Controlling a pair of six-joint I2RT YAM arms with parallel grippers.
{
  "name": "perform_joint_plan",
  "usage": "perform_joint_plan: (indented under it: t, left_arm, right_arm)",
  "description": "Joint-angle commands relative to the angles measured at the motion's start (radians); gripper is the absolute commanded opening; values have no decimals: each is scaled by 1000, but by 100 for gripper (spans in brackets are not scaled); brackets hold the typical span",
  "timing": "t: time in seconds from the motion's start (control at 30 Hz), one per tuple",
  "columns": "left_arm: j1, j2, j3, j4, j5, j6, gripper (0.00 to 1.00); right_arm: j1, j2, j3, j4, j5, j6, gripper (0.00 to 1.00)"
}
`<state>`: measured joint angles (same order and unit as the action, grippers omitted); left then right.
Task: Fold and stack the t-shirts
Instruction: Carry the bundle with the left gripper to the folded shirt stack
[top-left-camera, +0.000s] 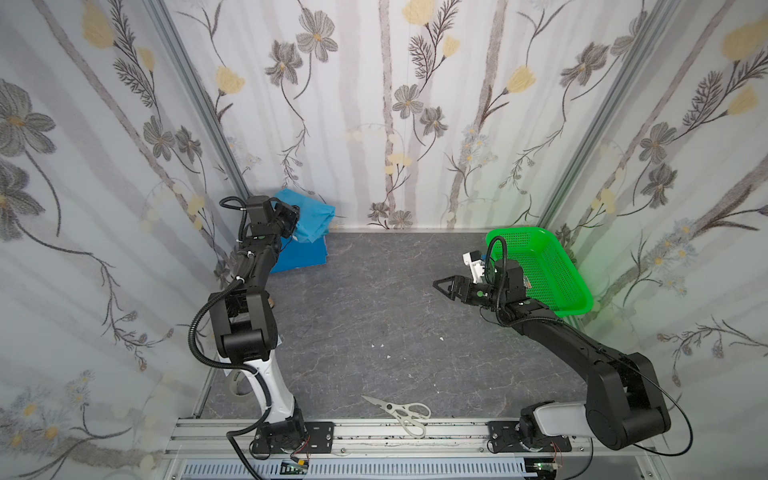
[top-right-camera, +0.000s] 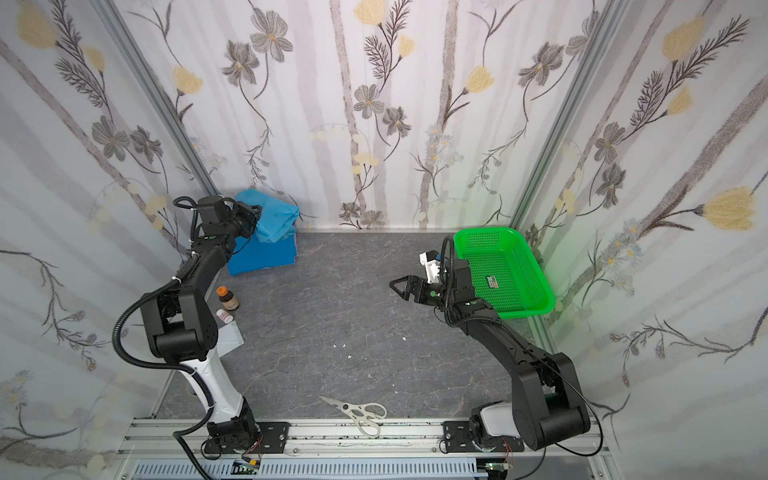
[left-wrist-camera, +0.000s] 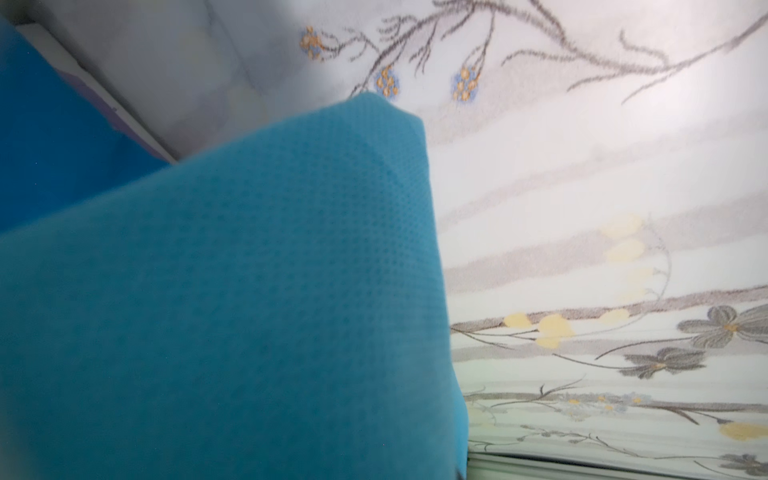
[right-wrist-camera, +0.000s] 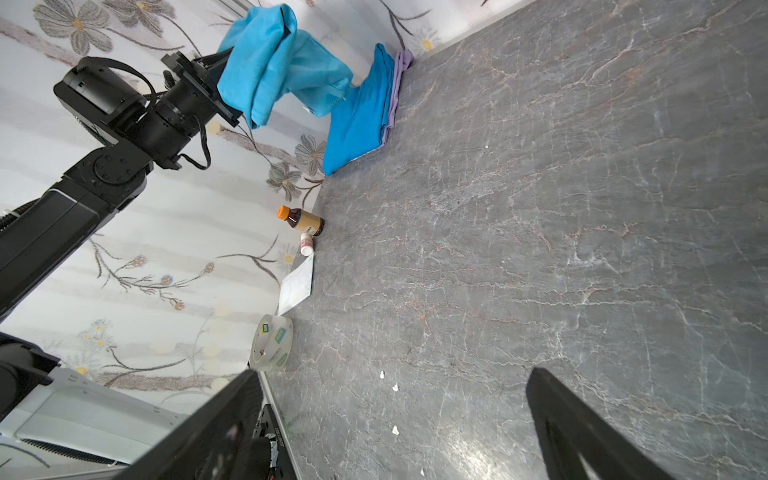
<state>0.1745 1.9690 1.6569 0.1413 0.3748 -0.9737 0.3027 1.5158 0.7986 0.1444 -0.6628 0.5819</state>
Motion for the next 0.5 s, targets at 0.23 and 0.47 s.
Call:
perform_joint_plan:
  t: [0.23, 0.47]
  left_arm:
    - [42, 266, 229, 206, -83, -125, 0]
    - [35, 400, 332, 346, -144, -214, 0]
  right_arm:
    - [-16, -36, -45, -32, 27, -31, 100]
    - [-21, -48, -110, -31, 34, -29, 100]
